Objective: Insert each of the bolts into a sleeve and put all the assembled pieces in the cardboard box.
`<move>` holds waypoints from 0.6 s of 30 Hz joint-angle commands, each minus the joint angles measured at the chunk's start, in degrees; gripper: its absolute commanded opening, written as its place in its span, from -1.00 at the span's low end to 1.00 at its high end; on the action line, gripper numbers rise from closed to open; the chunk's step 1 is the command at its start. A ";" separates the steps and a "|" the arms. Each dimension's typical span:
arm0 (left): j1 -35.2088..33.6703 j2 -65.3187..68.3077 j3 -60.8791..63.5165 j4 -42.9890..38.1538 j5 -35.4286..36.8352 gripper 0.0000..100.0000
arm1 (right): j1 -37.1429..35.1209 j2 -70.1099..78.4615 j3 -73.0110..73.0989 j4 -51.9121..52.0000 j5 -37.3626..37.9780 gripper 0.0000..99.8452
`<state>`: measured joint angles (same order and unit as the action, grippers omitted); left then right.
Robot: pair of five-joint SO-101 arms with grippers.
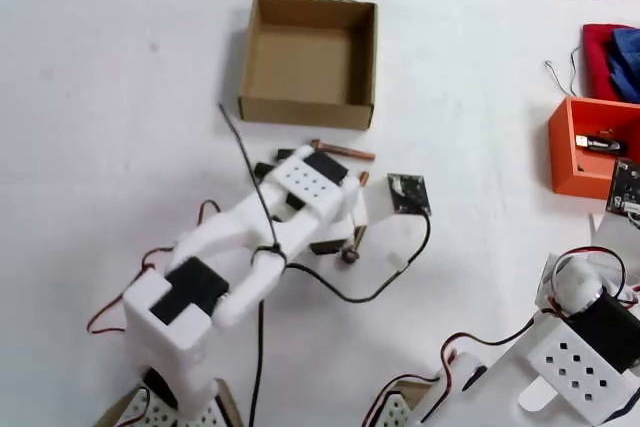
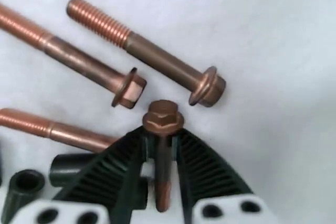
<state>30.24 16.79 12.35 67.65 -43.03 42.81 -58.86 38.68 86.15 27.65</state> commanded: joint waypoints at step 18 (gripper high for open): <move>0.62 -0.18 5.32 -5.45 0.88 -0.79 | 0.04 -0.13 -0.44 0.13 0.09 -0.96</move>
<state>30.33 16.26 17.10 62.55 -42.95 42.81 -58.86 38.68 86.15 27.65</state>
